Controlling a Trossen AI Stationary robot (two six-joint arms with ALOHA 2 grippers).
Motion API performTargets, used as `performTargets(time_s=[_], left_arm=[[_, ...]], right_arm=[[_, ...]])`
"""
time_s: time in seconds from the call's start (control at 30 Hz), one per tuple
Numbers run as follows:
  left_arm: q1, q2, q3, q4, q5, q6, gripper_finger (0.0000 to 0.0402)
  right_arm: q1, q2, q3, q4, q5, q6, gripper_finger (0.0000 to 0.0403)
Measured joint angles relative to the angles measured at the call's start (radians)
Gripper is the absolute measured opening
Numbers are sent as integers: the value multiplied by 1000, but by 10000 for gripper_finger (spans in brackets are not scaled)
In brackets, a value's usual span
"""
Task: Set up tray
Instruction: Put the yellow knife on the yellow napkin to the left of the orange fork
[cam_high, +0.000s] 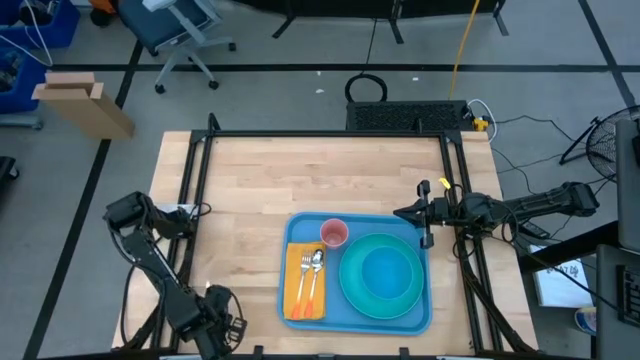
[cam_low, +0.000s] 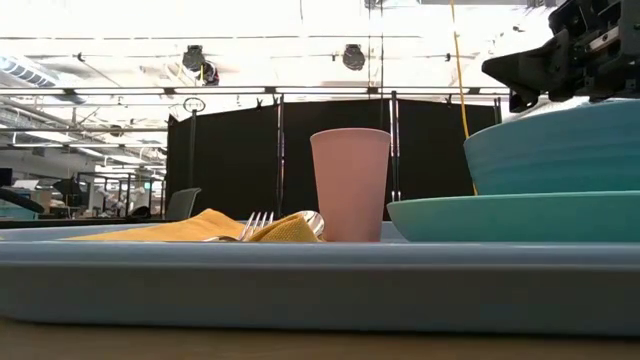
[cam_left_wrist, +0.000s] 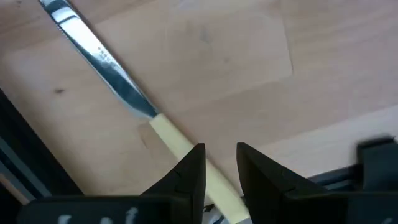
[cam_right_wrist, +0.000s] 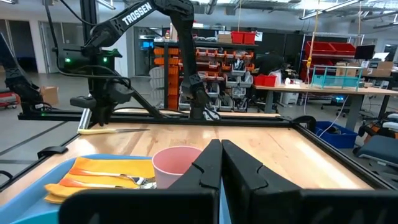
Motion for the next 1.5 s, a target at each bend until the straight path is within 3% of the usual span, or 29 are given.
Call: performTargets(time_s=[0.07, 0.17, 0.3, 0.37, 0.47, 0.67, 0.73, 0.8, 0.9, 1.03, 1.2, 1.3, 1.4, 1.5], left_arm=[[-8, 0, 0, -20, -40, 6, 93], [-7, 0, 0, -36, -262, 111, 93], [63, -21, 0, 71, -635, 565, 93], [130, -48, 0, 159, -713, 884, 93], [273, -100, 0, 321, -664, 1355, 93], [506, -222, 0, 643, -386, 2112, 93], [545, -280, 15, 649, -371, 2294, 92], [569, -358, 38, 579, -425, 2411, 92], [583, -488, 99, 411, -616, 2432, 92], [518, -684, 167, 163, -900, 2267, 92], [273, -892, 141, -23, -1309, 1944, 89], [129, -945, 99, -75, -1516, 1844, 59], [40, -960, 63, -85, -1577, 1868, 14], [18, -969, 60, -85, -1435, 1981, 11]], right_arm=[[0, 0, 0, 0, 0, -2, 0], [0, 0, 0, 1, 0, -3, 0], [0, 0, 0, 21, 0, -3, 0], [0, 0, 0, 37, 0, -5, 0], [0, 0, 0, 54, -3, -6, 0], [0, 0, 0, 54, -4, -22, 0], [0, 0, 0, 52, -4, -22, 0], [0, 0, 0, 50, -4, -22, 0], [0, 1, 0, 28, -4, -22, 0], [0, 1, 0, 18, -3, -25, 0], [0, 0, 0, 14, -1, -32, 0], [0, 0, 0, 15, 3, -34, 0], [0, 1, 0, 13, 32, -30, 0], [0, 2, 0, 13, 53, -25, 0]])
